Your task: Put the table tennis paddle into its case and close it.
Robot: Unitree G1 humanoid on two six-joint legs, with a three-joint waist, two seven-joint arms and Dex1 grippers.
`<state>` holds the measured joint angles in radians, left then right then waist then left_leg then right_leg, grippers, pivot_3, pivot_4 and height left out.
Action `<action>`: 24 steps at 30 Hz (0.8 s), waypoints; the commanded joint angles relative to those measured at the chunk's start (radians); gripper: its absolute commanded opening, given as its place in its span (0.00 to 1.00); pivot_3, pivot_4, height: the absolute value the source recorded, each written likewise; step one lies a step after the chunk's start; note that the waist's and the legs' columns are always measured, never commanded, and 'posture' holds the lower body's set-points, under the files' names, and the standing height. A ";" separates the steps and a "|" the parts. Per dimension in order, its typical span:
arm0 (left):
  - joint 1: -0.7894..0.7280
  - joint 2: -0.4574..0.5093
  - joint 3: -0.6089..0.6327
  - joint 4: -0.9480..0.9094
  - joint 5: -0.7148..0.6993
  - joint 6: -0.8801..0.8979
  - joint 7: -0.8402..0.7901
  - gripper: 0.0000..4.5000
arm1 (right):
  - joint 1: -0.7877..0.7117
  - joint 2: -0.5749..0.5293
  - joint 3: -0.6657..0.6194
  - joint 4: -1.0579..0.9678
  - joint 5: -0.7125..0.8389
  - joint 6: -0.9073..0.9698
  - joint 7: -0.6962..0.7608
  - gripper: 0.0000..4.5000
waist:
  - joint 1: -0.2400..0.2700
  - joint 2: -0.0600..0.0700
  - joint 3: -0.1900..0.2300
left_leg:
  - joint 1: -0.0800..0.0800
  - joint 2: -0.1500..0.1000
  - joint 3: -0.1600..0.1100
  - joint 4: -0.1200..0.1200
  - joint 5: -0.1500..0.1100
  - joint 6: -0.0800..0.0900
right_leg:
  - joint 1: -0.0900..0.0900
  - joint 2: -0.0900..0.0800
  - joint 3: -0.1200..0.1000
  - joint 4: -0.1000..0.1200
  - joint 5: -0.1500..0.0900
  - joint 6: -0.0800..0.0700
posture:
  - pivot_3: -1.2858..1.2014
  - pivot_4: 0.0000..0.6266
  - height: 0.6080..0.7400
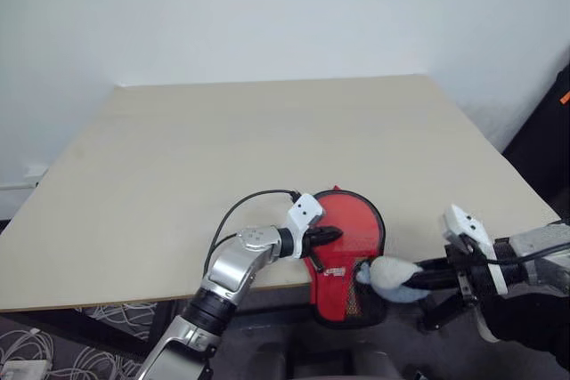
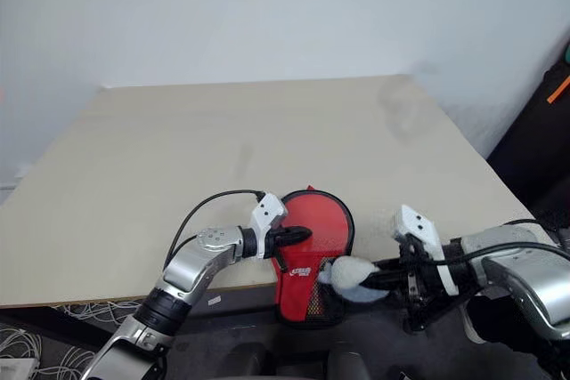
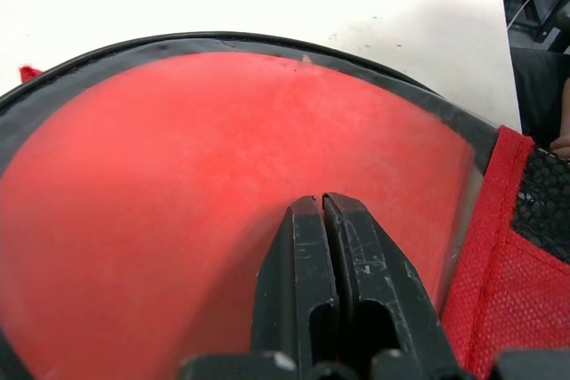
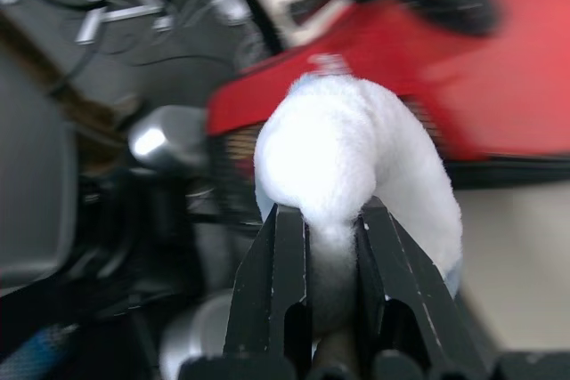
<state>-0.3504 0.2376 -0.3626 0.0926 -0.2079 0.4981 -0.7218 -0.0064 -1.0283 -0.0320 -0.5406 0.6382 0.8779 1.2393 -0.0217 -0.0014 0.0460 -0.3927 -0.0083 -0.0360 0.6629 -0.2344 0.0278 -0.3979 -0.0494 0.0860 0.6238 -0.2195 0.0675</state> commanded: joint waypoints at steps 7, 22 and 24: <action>0.003 0.022 -0.018 0.068 0.042 0.039 0.001 0.00 | 0.107 -0.071 -0.003 -0.124 0.050 -0.046 0.058 0.10 | 0.001 -0.005 -0.002 | 0.001 0.000 0.000 0.000 -0.003 -0.004 | -0.001 0.000 -0.001 0.000 0.000 0.000 | 0.52 0.00 1.00; -0.032 -0.008 -0.002 0.112 0.052 0.007 0.029 0.00 | 0.082 -0.023 -0.003 -0.194 0.195 -0.041 0.016 0.20 | 0.002 -0.007 -0.003 | 0.001 0.000 -0.001 0.001 -0.003 -0.004 | -0.001 -0.001 -0.002 -0.001 0.000 0.000 | 0.52 0.00 1.00; -0.035 -0.007 0.010 0.110 0.052 -0.004 0.035 0.00 | 0.041 -0.002 -0.007 -0.171 0.215 -0.031 -0.009 0.33 | 0.002 -0.008 -0.003 | 0.001 0.001 -0.001 0.001 -0.003 -0.004 | -0.001 -0.001 -0.002 -0.001 0.000 0.000 | 0.52 0.00 1.00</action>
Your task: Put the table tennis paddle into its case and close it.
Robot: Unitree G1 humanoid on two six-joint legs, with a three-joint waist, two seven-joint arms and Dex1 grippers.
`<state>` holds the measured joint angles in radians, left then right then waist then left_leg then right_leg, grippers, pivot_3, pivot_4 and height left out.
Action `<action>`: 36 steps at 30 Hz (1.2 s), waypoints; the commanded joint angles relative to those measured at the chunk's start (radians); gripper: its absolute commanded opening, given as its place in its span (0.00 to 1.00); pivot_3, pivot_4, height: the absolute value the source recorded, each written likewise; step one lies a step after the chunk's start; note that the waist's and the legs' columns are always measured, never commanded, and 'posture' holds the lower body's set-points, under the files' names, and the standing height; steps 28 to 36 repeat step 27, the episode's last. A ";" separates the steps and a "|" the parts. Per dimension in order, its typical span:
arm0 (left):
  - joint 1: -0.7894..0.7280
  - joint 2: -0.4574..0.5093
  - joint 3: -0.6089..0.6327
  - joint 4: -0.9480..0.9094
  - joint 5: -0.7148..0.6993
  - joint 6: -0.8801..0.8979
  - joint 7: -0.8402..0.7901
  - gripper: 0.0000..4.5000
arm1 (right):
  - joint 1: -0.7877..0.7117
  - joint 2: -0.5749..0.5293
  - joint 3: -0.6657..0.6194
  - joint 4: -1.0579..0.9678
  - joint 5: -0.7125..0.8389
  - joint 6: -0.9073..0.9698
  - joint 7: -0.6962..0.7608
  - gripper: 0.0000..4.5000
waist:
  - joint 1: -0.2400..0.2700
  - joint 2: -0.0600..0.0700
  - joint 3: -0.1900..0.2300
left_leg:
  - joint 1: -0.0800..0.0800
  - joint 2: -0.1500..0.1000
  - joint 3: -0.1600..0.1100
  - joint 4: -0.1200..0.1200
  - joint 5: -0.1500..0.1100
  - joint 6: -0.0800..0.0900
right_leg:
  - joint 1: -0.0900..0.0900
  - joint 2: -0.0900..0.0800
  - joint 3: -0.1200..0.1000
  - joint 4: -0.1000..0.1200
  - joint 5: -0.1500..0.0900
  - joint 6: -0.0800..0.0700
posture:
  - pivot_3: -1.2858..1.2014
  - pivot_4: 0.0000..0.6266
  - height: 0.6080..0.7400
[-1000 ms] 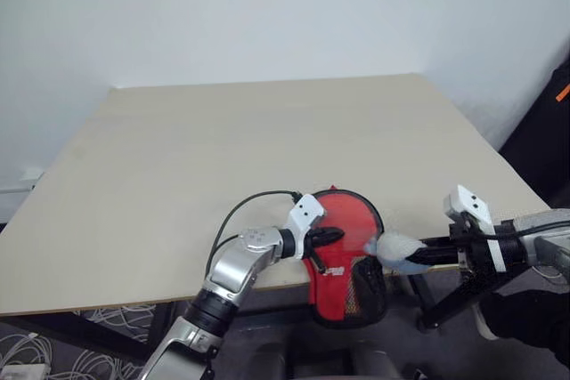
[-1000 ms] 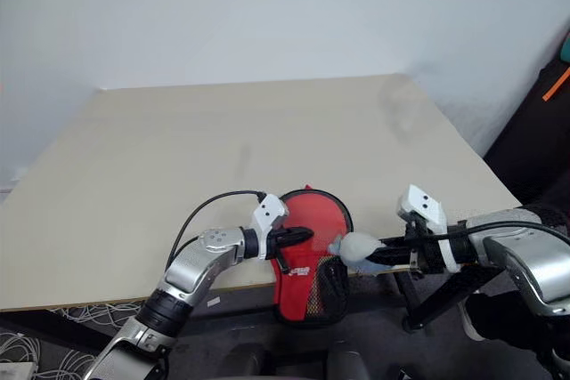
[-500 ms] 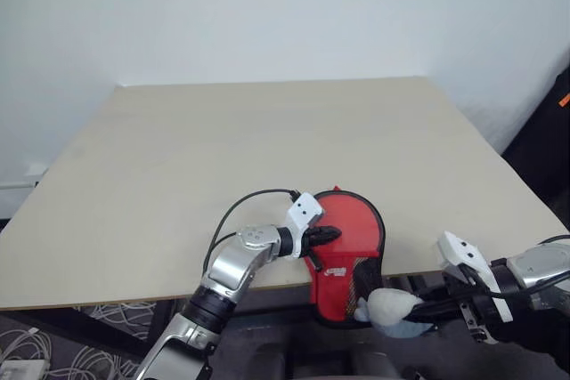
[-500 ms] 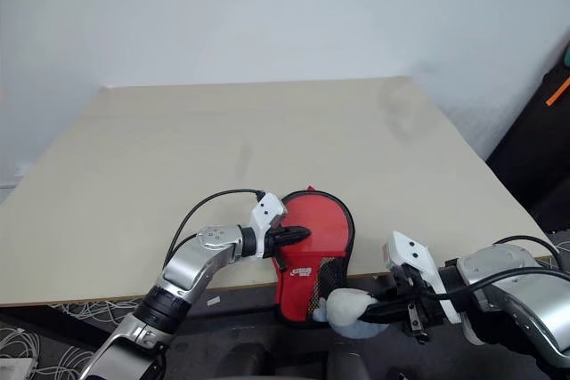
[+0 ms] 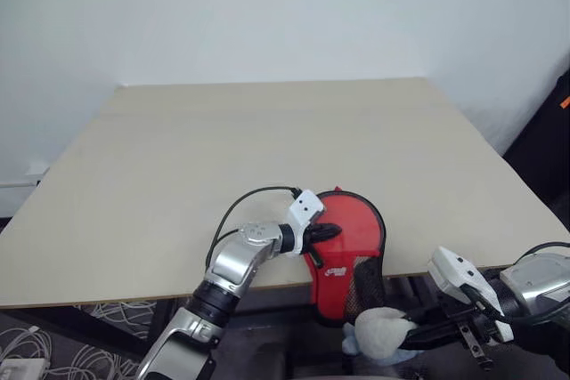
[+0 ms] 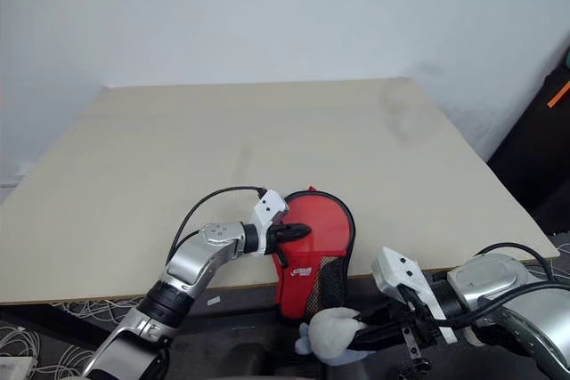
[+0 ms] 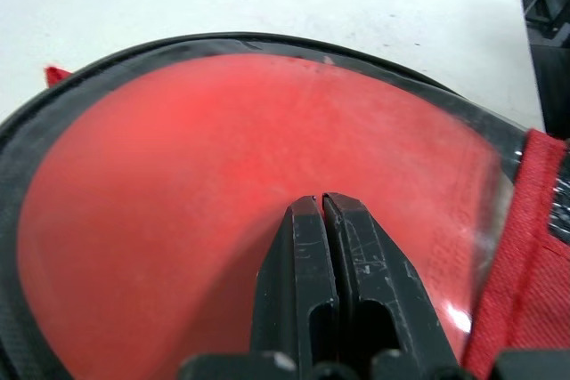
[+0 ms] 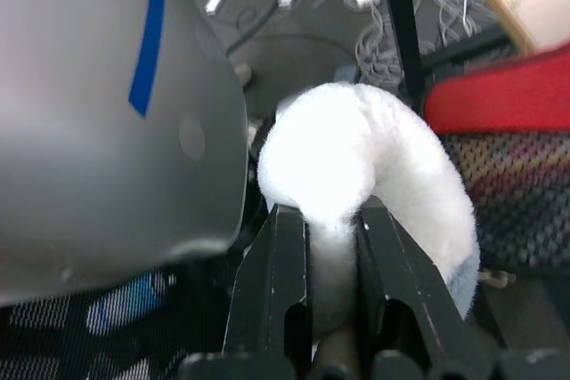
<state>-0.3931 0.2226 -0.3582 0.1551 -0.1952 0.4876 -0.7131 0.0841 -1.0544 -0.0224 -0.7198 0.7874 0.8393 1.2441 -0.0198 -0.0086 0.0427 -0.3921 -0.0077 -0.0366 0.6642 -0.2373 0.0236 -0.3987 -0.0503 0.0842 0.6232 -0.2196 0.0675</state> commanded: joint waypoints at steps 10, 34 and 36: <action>-0.052 0.015 0.167 -0.023 0.002 -0.092 0.088 0.66 | -0.428 0.244 -0.050 0.357 0.072 0.068 -0.294 1.00 | 0.000 -0.004 0.001 | -0.004 0.001 0.001 -0.001 0.003 0.004 | -0.003 0.001 0.001 0.001 0.001 -0.001 | 0.52 0.00 1.00; -0.042 0.350 0.432 -0.015 -0.105 0.028 -0.074 0.99 | -0.581 0.289 0.168 0.667 -0.297 -0.064 -0.319 1.00 | -0.003 -0.003 0.001 | -0.004 0.001 0.005 -0.003 0.003 0.005 | -0.007 0.002 0.004 0.002 0.002 -0.001 | 0.52 0.00 1.00; -0.042 0.350 0.432 -0.015 -0.105 0.028 -0.074 0.99 | -0.581 0.289 0.168 0.667 -0.297 -0.064 -0.319 1.00 | -0.003 -0.003 0.001 | -0.004 0.001 0.005 -0.003 0.003 0.005 | -0.007 0.002 0.004 0.002 0.002 -0.001 | 0.52 0.00 1.00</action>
